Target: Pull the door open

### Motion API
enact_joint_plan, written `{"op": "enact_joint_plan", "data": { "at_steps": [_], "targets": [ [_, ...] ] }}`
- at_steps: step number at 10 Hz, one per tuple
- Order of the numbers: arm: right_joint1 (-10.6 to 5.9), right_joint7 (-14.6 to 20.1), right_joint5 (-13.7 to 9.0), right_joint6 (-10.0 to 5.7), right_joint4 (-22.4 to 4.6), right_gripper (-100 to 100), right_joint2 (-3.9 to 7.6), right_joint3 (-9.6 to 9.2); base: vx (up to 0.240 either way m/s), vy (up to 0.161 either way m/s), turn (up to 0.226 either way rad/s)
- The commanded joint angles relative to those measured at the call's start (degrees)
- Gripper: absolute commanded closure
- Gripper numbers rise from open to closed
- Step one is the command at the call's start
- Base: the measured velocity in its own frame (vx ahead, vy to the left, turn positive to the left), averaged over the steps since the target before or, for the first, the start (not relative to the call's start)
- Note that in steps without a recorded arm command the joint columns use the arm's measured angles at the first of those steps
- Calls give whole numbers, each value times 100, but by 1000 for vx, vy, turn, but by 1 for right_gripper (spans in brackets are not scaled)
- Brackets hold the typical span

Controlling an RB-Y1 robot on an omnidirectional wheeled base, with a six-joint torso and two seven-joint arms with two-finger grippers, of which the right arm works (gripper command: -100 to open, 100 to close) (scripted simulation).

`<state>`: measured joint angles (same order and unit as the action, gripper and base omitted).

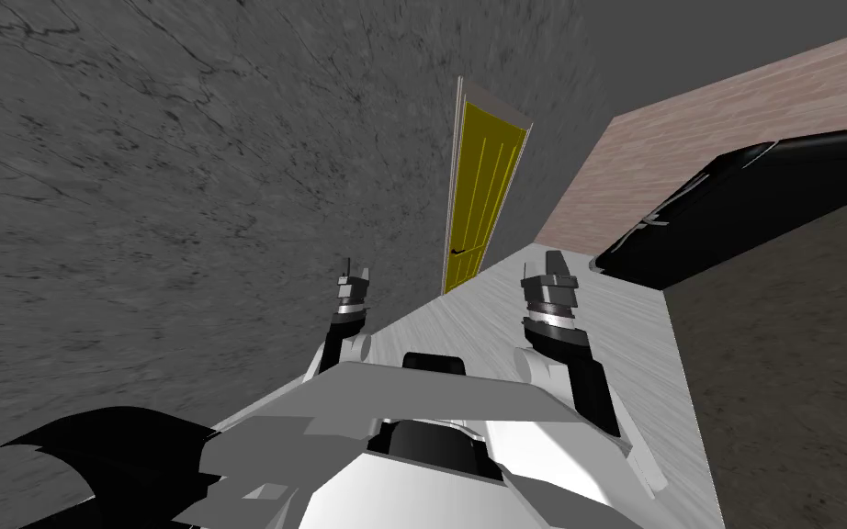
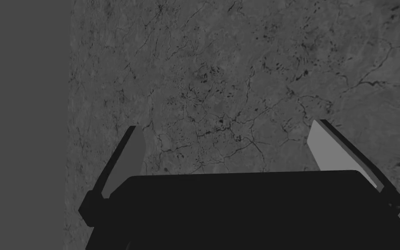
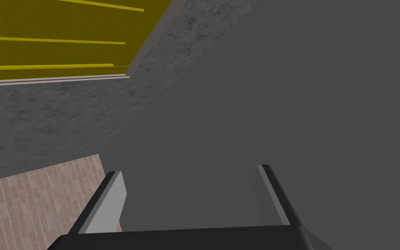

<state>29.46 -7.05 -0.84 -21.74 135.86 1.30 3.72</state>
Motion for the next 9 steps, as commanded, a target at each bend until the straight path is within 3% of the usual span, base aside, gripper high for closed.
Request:
{"op": "enact_joint_plan", "data": {
  "at_steps": [1,9],
  "targets": [
    [-63,17,-19,-44,-172,-100,32,4,26,-32,96],
    [-424,114,-131,-298,-1163,-100,185,27,59,-73,104]
  ]
}}
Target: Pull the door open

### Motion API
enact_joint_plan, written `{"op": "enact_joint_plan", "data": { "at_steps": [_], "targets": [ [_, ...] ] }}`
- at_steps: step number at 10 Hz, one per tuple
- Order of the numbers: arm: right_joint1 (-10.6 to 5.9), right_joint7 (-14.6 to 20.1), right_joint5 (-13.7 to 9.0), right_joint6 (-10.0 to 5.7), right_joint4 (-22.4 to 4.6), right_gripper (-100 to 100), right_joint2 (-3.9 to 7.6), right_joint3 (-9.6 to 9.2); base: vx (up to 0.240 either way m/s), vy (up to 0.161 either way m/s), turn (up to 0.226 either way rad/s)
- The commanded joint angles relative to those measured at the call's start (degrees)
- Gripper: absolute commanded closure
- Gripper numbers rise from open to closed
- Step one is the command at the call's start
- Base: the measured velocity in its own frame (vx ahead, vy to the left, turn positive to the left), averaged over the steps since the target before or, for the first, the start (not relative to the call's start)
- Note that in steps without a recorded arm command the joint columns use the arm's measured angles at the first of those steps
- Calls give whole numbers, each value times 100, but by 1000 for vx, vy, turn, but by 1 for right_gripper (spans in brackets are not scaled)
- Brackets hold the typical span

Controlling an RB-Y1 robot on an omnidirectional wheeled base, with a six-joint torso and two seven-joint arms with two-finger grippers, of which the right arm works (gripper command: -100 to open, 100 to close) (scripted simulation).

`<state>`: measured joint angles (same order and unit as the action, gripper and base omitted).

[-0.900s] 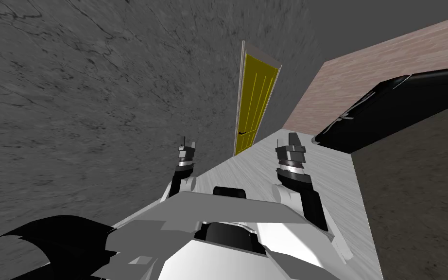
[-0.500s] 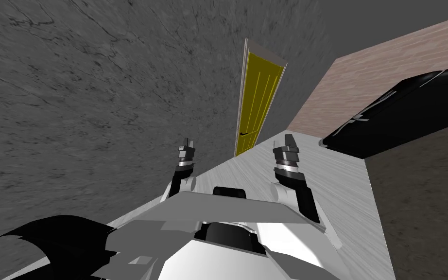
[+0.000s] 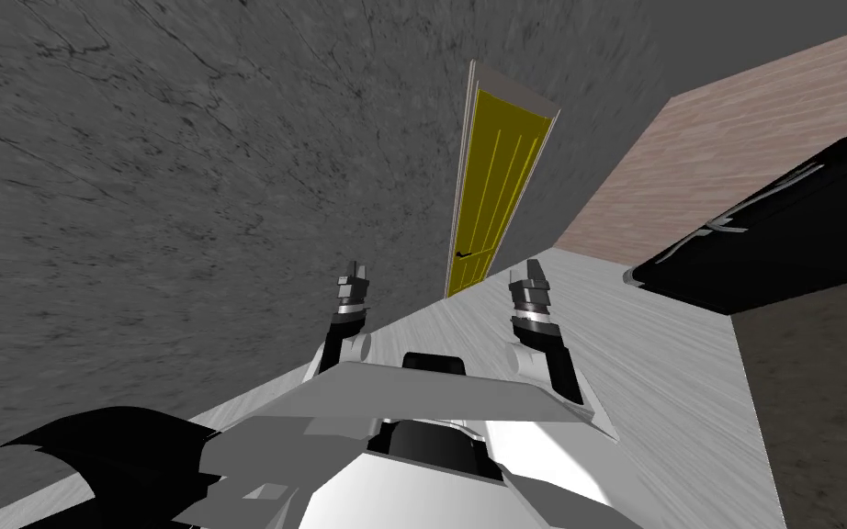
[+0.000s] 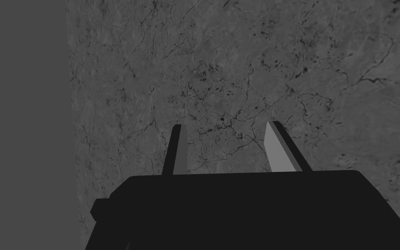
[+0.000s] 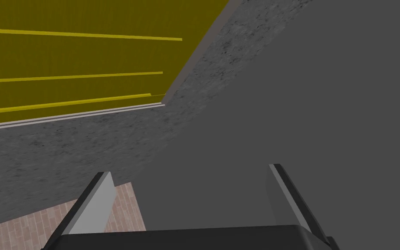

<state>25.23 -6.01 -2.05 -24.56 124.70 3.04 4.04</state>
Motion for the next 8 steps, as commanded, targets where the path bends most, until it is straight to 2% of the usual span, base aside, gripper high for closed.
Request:
{"op": "enact_joint_plan", "data": {
  "at_steps": [1,4,5,6,7,8],
  "targets": [
    [-61,25,-28,-57,-209,-100,33,-1,69,-74,142],
    [-241,73,-84,-184,-680,-100,99,10,58,-97,129],
    [-241,73,-84,-184,-705,-100,99,10,40,-73,48],
    [-311,92,-105,-233,-894,-100,122,15,45,-66,97],
    [-311,92,-105,-233,-894,-100,122,15,35,-50,60],
    [-380,111,-127,-281,-1084,-100,145,19,35,-44,97]
  ]
}}
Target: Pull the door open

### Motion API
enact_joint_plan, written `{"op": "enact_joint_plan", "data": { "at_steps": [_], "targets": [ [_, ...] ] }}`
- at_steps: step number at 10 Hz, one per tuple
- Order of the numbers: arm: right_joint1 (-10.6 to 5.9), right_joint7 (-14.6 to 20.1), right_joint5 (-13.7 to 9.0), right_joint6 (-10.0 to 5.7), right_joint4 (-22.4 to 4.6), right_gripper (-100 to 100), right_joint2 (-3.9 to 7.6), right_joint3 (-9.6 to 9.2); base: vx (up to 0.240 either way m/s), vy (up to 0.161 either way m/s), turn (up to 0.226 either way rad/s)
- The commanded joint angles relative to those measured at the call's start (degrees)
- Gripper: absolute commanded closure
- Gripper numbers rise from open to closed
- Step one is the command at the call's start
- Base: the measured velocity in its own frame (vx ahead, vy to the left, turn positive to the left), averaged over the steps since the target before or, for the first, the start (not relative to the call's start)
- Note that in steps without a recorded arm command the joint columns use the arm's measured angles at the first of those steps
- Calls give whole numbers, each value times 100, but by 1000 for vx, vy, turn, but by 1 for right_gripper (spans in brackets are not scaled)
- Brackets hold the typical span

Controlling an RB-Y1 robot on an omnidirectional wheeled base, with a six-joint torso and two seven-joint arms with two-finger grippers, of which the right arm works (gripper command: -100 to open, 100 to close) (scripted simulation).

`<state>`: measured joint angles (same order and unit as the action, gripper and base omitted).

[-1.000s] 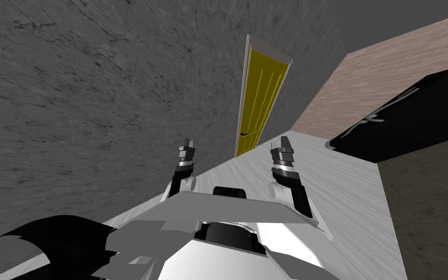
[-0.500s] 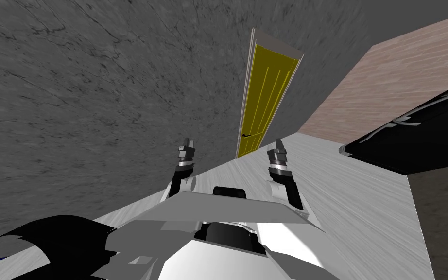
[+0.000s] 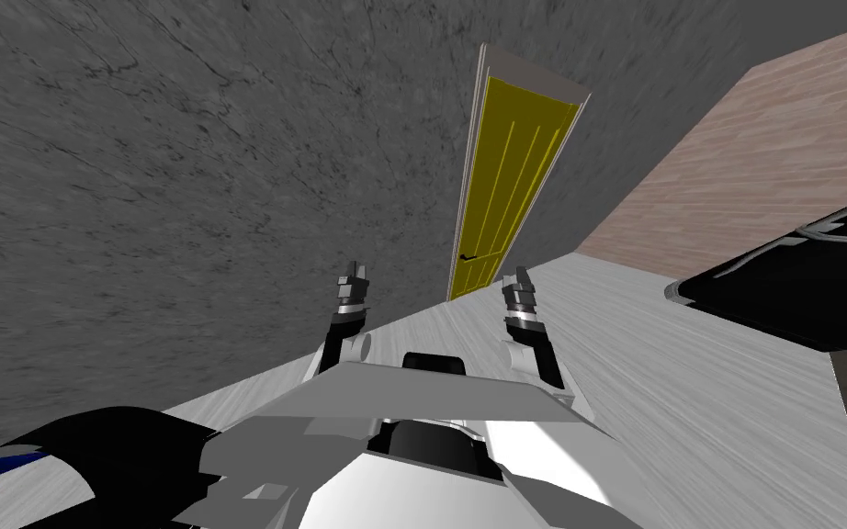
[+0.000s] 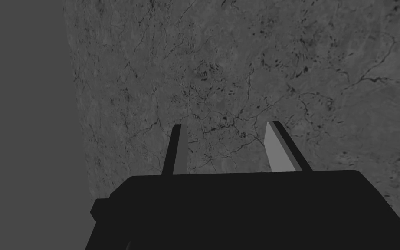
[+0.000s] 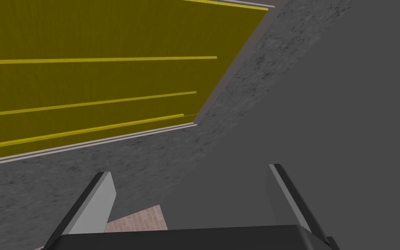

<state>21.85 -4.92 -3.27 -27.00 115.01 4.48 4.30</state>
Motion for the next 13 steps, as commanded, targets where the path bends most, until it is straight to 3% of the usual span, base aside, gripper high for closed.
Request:
{"op": "enact_joint_plan", "data": {
  "at_steps": [1,4,8,13],
  "targets": [
    [-111,21,-25,-86,-286,-100,23,-2,47,-77,158],
    [-334,80,-94,-242,-874,-100,94,12,64,-123,163],
    [-487,121,-141,-349,-1334,-100,141,22,48,-73,105],
    [-812,208,-241,-577,-2220,-100,235,43,46,-87,135]
  ]
}}
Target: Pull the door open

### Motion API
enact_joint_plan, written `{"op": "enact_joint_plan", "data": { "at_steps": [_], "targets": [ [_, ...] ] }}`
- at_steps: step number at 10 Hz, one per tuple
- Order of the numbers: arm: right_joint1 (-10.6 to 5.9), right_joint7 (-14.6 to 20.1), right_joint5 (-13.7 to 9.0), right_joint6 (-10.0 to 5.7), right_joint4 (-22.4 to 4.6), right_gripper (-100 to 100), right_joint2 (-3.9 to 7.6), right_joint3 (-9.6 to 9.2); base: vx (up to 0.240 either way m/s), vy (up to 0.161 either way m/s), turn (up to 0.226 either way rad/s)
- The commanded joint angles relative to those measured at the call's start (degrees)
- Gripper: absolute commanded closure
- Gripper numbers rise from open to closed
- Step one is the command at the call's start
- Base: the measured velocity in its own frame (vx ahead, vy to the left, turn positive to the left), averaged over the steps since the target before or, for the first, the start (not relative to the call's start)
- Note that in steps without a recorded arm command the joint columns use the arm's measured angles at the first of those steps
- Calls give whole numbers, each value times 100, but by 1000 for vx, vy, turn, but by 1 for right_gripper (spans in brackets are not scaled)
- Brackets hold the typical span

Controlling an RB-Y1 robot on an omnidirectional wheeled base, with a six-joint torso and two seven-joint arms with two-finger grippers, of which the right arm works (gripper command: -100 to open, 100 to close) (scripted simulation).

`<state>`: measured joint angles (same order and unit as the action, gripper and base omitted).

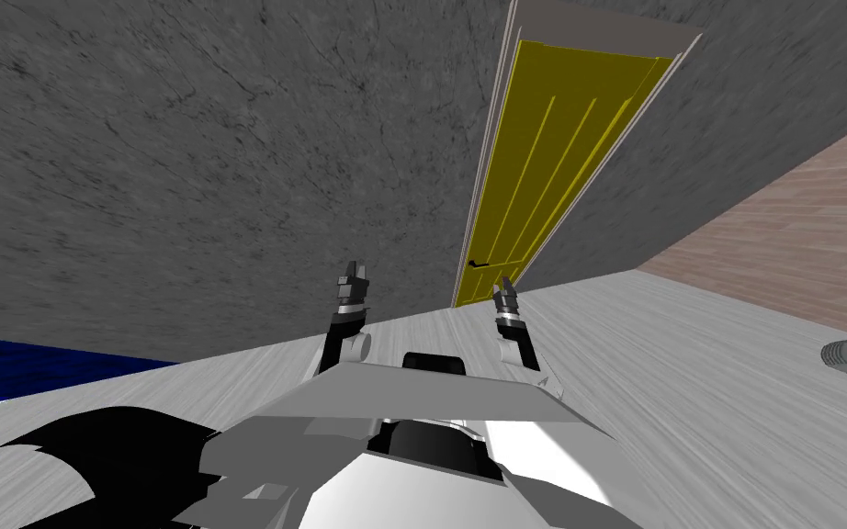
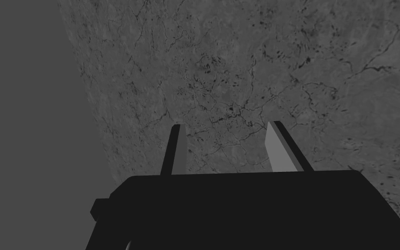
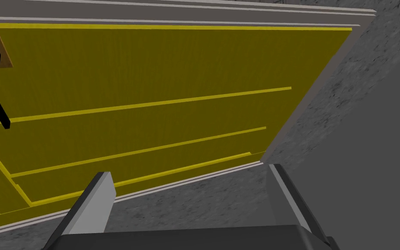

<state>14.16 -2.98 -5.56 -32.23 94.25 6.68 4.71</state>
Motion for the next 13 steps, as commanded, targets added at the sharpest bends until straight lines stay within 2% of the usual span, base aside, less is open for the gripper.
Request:
{"op": "enact_joint_plan", "data": {
  "at_steps": [1,2,4,5,7,8,11,12,13],
  "targets": [
    [-126,36,-39,-111,-286,-100,38,8,44,-99,178],
    [-126,36,-39,-111,-377,-100,38,8,32,-81,62],
    [-294,81,-90,-229,-739,-100,85,18,34,-86,155],
    [-294,81,-90,-229,-836,-100,85,18,33,-83,63],
    [-461,126,-142,-346,-1214,-100,130,29,34,-92,158],
    [-461,126,-142,-346,-1296,-100,130,29,28,-80,71],
    [-713,194,-219,-522,-1912,-100,197,45,27,-101,167],
    [-713,194,-219,-522,-1984,-100,197,45,26,-98,65],
    [-795,216,-245,-580,-2182,-100,218,51,31,-75,102]
  ]
}}
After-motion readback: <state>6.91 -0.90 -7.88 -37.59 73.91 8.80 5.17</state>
